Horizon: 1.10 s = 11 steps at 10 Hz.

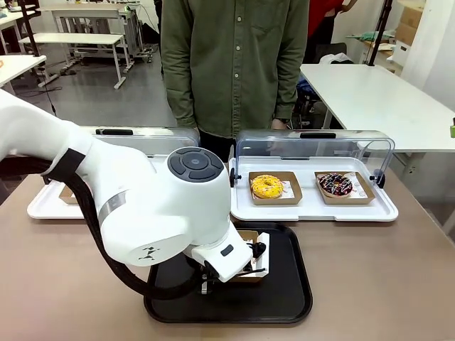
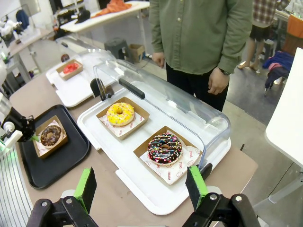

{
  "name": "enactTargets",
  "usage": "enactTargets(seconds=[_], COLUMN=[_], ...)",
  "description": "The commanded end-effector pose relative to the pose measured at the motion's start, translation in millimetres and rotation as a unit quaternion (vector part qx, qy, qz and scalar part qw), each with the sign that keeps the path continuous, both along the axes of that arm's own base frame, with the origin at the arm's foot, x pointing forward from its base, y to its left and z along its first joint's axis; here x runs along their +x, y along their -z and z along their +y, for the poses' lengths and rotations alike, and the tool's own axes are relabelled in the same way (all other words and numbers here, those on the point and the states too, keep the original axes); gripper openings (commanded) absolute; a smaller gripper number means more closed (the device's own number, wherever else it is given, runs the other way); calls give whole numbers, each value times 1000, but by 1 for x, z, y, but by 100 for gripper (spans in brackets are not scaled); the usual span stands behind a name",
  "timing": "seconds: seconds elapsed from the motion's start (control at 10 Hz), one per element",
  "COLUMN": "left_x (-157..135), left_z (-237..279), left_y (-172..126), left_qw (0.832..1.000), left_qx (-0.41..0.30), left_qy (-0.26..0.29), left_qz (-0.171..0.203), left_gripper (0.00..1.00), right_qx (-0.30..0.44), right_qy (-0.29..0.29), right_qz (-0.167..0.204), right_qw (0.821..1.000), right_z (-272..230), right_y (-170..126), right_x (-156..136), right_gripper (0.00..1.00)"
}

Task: Move the second donut from the left to the tray.
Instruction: Pick up the Paper togo box containing the Donut indicated by the person and place it on the Handle tray.

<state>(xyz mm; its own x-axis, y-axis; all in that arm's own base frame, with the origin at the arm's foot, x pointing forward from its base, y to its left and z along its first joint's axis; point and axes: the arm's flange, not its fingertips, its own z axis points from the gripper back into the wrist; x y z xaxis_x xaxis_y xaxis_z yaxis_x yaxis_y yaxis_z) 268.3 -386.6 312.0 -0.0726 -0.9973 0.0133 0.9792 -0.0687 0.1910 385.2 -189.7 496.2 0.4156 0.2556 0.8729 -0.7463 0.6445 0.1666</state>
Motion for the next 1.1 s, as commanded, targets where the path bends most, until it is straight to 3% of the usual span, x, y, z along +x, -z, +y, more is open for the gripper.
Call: enactTargets(seconds=[0.0, 0.1, 0.2, 0.4, 0.5, 0.6, 1.0], left_x=[2, 1, -1, -1, -5, -6, -21], left_z=[-5, -3, -1, 5, 9, 11, 19], left_y=[2, -2, -7, -19, -29, -35, -58], left_qw=[1000, 1000, 1000, 1000, 1000, 999, 999], left_qx=[9, 12, 12, 8, 0, -5, -13], left_qy=[-5, -4, -3, -12, -10, -8, -3], left_qz=[-7, -7, -9, -20, -29, -34, -49], left_gripper=[59, 86, 100, 100, 91, 100, 100], right_qx=[4, 4, 4, 4, 4, 4, 4], right_qy=[-2, -2, -2, -2, -2, -2, -2], right_qz=[-5, -5, -5, -5, -5, -5, -5], right_qw=[1000, 1000, 1000, 1000, 1000, 1000, 1000], right_z=[2, 2, 2, 2, 2, 2, 2], right_y=[-1, -1, -1, -1, -1, -1, -1], right_x=[1, 1, 1, 1, 1, 1, 1], right_gripper=[100, 100, 100, 100, 100, 100, 100])
